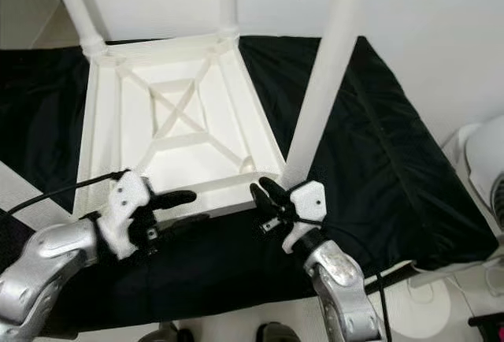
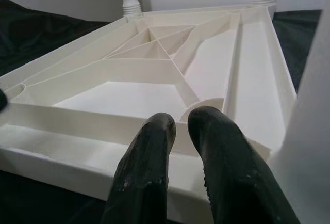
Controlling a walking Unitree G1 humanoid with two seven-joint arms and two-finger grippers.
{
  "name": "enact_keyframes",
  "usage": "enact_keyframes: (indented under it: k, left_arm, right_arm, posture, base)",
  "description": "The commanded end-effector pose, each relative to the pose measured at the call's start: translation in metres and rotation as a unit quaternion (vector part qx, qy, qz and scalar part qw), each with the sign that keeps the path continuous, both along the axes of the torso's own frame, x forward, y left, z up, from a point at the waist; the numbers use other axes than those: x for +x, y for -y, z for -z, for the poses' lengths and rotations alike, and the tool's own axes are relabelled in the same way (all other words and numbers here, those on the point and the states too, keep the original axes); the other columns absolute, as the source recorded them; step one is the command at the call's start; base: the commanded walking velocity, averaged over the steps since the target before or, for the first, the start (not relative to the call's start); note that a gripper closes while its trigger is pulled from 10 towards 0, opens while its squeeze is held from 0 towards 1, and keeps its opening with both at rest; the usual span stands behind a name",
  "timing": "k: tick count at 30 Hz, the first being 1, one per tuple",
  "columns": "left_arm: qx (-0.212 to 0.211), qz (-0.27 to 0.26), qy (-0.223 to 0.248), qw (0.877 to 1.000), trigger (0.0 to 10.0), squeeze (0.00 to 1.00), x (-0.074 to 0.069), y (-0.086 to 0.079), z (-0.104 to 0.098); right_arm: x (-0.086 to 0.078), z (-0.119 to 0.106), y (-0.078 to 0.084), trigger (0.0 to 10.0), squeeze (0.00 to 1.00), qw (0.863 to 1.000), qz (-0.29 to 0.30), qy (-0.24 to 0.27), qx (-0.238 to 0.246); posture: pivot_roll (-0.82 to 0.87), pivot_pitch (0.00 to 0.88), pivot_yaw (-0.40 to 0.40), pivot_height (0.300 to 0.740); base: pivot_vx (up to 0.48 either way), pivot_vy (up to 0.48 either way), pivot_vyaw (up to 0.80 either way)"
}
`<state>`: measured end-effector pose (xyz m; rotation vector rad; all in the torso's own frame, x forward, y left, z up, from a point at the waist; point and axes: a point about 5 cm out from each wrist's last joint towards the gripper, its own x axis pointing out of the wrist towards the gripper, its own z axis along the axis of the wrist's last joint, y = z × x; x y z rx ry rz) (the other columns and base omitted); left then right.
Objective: Building children table
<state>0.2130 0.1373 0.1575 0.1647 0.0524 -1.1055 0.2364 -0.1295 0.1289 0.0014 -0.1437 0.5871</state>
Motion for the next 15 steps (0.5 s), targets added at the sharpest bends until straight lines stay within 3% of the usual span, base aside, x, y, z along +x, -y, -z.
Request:
enact_keyframes:
  k: [1,4,9,10,12,13,15]
  left_arm:
    - [-0.023,0.003,0.002,1.000,10.0,0.00,-0.009,-0.004,-0.008]
    - [-0.048,-0.026,0.013,0.998,10.0,0.00,-0.018,-0.011,-0.014]
    - [-0.043,-0.056,0.025,0.997,10.0,0.00,-0.020,-0.017,-0.017]
    - [-0.040,-0.087,0.019,0.995,10.0,0.04,-0.026,-0.023,-0.019]
    - [-0.043,-0.091,0.017,0.995,10.0,0.04,-0.029,-0.024,-0.021]
    - [-0.055,-0.073,-0.001,0.996,10.0,1.00,-0.037,-0.024,-0.022]
    - [-0.064,-0.057,-0.013,0.996,10.0,1.00,-0.042,-0.024,-0.023]
  right_arm:
    - [0.003,0.005,-0.003,10.0,0.00,1.000,-0.008,-0.005,-0.005]
    - [0.009,0.006,-0.007,10.0,0.00,1.000,-0.015,-0.007,-0.003]
    - [0.013,0.007,-0.012,10.0,0.00,1.000,-0.021,-0.009,0.001]
    - [0.021,0.005,-0.025,10.0,0.00,0.999,-0.035,-0.011,0.017]
    - [0.024,0.004,-0.030,10.0,0.00,0.999,-0.040,-0.012,0.022]
    - [0.026,0.004,-0.034,10.0,0.00,0.999,-0.047,-0.012,0.024]
    - [0.027,0.004,-0.036,10.0,0.00,0.998,-0.051,-0.011,0.023]
  posture:
    - [-0.01,0.101,-0.001,0.740]
    - [0.03,0.101,-0.024,0.740]
    - [0.04,0.104,-0.035,0.740]
    - [0.09,0.109,-0.069,0.740]
    - [0.09,0.109,-0.069,0.740]
    - [0.11,0.111,-0.082,0.740]
    - [0.12,0.112,-0.088,0.740]
  base:
    - [0.000,0.000,0.00]
    - [0.000,0.000,0.00]
    - [0.000,0.000,0.00]
    - [0.000,0.000,0.00]
    - [0.000,0.000,0.00]
    - [0.000,0.000,0.00]
    - [0.000,0.000,0.00]
